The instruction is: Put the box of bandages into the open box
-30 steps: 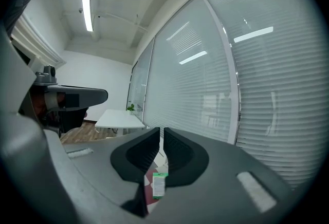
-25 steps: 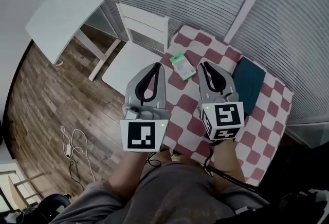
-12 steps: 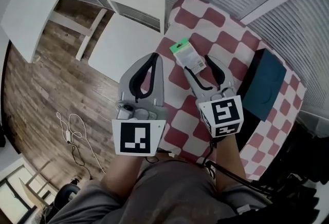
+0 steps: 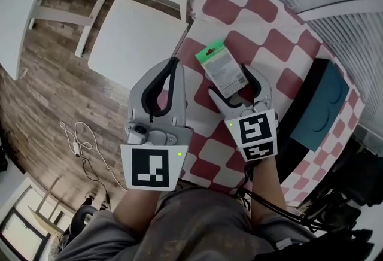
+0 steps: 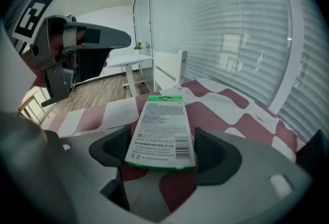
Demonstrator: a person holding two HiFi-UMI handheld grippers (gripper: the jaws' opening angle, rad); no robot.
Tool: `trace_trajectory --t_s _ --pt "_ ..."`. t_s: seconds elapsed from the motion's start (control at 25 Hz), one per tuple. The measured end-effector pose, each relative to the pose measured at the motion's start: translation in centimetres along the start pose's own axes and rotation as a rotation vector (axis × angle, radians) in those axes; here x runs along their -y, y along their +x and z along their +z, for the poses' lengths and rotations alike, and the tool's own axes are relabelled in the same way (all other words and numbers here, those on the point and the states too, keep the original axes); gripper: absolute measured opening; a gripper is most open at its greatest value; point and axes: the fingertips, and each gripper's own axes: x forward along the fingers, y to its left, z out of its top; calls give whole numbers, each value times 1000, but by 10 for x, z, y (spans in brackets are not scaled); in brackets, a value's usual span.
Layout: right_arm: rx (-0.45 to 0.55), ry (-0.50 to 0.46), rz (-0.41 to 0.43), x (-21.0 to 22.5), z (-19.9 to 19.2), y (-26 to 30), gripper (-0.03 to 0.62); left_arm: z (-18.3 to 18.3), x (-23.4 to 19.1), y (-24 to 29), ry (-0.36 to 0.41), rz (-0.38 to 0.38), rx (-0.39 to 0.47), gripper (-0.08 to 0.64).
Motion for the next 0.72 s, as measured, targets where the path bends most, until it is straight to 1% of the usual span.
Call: trace_trajectory --t_s 0.16,0.2,0.24,0.36,0.44,0.56,0.72 --pt "-24 23 9 1 -1 2 416 -5 -2 6 -6 -10 -10 0" --pt "-24 28 8 2 -1 2 411 -4 -3 7 -7 -12 -10 0" --pt "-23 32 4 3 -1 2 393 -4 -3 7 -6 -14 -8 0" --pt "-16 53 -1 3 1 0 387 3 -3 6 0 -22 1 0" --pt "10 72 -6 3 7 -5 385 9 -2 3 9 -27 9 0" --pt "62 68 -38 7 25 -15 385 22 -1 0 23 -32 32 0" --pt "149 53 -96 13 57 -42 385 48 7 -5 54 -54 93 0"
